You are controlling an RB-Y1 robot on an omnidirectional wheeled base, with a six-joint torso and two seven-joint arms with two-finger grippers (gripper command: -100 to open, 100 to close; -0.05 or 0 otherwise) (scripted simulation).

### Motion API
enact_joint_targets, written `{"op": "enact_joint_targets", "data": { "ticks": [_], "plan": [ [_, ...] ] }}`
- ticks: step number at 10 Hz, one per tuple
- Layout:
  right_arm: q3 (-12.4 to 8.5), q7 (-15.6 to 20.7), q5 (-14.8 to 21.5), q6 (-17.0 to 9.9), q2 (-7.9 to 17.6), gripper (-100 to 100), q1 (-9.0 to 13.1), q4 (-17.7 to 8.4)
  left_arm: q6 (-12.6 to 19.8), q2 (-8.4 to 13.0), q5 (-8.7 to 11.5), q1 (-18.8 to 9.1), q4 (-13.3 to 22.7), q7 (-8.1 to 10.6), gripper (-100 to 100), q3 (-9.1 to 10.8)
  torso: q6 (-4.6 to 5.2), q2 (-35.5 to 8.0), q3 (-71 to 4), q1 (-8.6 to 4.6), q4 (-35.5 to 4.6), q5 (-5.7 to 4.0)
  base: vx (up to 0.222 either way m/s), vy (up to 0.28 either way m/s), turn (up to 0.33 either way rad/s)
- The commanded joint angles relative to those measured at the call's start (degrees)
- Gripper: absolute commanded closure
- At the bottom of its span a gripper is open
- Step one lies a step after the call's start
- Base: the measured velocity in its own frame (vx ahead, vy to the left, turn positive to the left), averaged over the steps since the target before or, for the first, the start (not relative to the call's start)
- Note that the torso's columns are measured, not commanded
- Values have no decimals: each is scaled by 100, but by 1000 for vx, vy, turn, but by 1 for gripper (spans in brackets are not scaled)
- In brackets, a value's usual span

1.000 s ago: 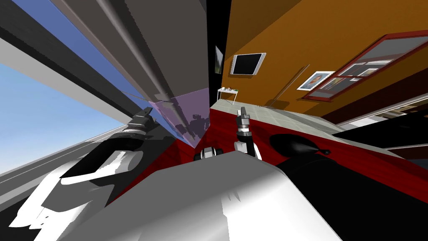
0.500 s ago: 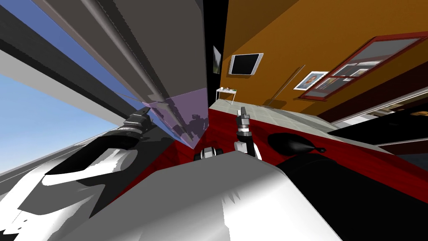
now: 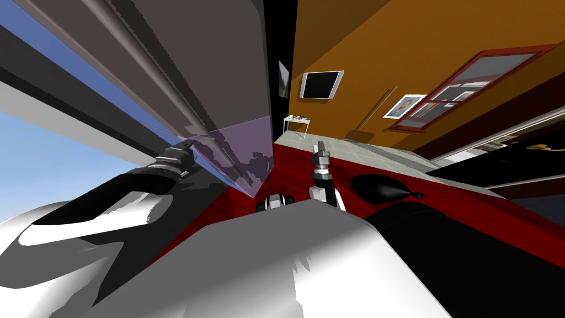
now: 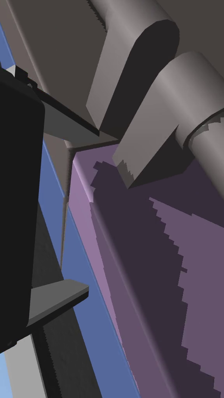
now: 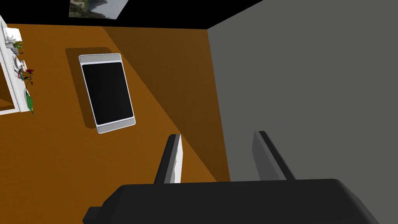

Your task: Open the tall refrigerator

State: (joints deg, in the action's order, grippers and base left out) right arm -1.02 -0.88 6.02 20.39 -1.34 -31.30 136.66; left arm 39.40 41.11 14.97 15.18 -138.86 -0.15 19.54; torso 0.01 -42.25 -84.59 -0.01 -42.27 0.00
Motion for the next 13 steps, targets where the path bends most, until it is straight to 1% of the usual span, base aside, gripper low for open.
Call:
{"op": "enact_joint_targets", "data": {
  "ticks": [1,3,5,8,9,10,12,13],
  "plan": [
    [0,0,0,0,0,0,0,0,337,229,106,-57,-24,47,-100,130,-1,-1,1,-2,0,-1,14,-47,-15],
    [0,0,0,0,0,0,0,0,692,505,212,-148,-108,100,-100,267,-1,-7,5,6,-2,2,10,-46,-40],
    [0,0,0,0,0,0,0,0,1051,759,304,-226,-240,145,-100,385,17,1,-3,-18,-8,-14,10,-48,-41],
    [-1,0,0,0,0,0,0,0,1439,1067,407,-314,-553,197,-100,517,41,12,-18,-64,-20,-48,4,-43,-23],
    [0,0,0,0,0,0,0,0,1526,1144,430,-334,-687,208,-100,547,48,16,-24,-79,-26,-62,8,-28,-46],
    [-1,0,0,0,0,0,0,0,1526,1144,430,-334,-687,208,-100,547,53,11,-24,-94,-35,-73,-1,-17,22],
    [-1,0,0,0,1,0,0,0,1633,1245,460,-359,-949,223,-100,585,65,8,-28,-114,-52,-95,-3,-9,1],
    [-1,0,0,0,1,0,0,0,1633,1245,460,-359,-949,223,-100,585,73,2,-26,-133,-60,-106,-5,-4,-21]
  ]
}}
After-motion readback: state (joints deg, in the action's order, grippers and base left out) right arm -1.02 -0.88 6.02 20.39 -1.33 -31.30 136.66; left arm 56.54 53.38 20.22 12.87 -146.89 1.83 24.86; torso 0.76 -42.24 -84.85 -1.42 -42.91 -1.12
